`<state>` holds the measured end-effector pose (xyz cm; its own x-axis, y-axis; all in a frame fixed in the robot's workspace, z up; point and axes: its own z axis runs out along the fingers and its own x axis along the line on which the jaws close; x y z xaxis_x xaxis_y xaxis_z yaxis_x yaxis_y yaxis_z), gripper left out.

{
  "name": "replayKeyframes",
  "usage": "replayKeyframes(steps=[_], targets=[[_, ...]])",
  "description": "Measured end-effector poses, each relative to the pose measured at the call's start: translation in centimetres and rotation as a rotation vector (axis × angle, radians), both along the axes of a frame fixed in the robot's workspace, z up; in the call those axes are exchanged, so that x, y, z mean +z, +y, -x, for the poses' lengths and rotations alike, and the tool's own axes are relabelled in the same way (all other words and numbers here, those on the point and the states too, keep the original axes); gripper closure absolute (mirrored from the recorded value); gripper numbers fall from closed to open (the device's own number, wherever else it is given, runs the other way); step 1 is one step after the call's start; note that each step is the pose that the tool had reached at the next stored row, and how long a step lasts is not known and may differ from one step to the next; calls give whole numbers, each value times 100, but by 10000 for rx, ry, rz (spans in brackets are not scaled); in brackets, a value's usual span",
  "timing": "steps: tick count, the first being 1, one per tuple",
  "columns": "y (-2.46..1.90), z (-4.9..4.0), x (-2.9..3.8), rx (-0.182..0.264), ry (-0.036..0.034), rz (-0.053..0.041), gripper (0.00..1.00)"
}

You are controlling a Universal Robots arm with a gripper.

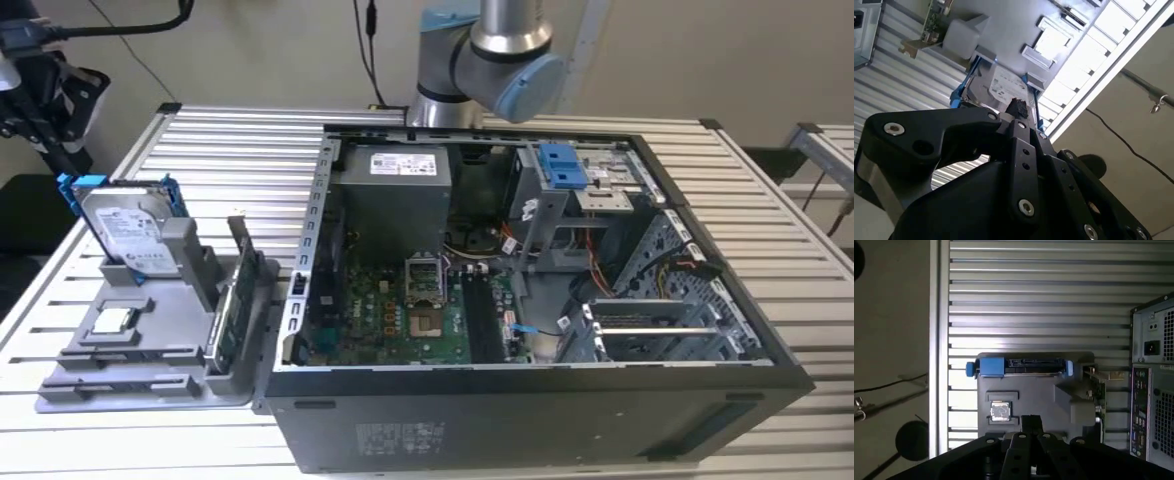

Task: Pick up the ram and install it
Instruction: 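Reach for the ram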

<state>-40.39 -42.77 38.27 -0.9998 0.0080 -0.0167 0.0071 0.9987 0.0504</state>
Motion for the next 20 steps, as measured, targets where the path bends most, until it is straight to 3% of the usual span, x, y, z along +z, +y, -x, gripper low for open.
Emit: replayKeyframes(steps=[20], targets=[[-232, 0, -8, 0, 1, 0, 89]])
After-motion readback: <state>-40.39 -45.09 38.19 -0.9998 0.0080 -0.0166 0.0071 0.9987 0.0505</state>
